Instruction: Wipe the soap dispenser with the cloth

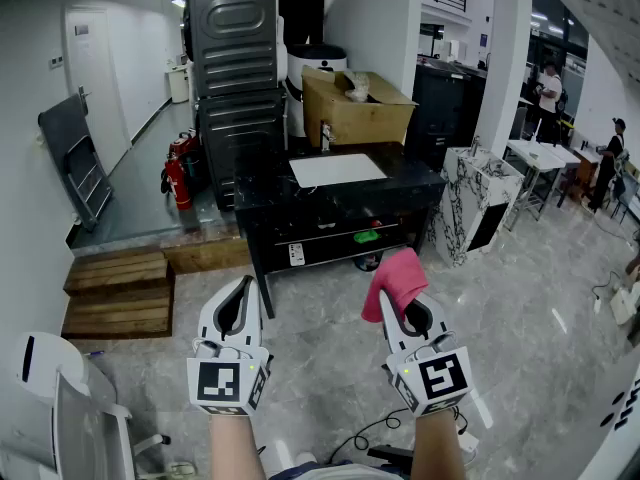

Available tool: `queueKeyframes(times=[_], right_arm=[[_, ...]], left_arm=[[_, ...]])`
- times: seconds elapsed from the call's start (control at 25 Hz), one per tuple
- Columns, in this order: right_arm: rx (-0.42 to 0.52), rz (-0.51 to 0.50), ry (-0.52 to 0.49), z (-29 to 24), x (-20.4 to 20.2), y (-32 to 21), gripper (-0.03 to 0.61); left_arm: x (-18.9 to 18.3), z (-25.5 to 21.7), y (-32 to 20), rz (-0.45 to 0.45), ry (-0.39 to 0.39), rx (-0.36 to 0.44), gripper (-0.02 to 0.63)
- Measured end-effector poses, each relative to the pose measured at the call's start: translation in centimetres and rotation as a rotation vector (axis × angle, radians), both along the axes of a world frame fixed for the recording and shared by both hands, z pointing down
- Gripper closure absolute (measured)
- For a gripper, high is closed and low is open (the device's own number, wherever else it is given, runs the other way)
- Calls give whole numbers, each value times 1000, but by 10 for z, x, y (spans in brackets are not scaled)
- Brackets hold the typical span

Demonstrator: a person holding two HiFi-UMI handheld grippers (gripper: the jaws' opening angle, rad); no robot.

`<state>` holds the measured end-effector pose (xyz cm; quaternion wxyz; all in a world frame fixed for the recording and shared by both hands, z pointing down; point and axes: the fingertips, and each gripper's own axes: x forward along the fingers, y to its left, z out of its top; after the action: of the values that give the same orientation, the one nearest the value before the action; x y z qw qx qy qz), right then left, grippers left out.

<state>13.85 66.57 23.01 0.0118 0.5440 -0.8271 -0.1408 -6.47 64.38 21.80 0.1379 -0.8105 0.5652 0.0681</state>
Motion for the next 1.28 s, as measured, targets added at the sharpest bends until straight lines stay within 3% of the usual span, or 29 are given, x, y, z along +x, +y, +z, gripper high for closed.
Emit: queueKeyframes(times=[0.44,0.72,0.96,1.08,1.28], right_arm=[[50,74,-6,-14,-35,-19,532],[49,27,-29,-13,-52,-61,531],[48,-34,-67,-7,-64,-128,531],[33,-52,-92,0,-63,-173,531],[22,-68,-50,5,-50,-262,531]], left_arm=[[-40,7,-24,26,-20,-5,601],[-54,17,-56,49,22,-25,600],[-62,22,-107,53,42,-51,601],[-60,32,-147,37,13,-69,601],[-39,34,-234,-12,-66,-57,601]])
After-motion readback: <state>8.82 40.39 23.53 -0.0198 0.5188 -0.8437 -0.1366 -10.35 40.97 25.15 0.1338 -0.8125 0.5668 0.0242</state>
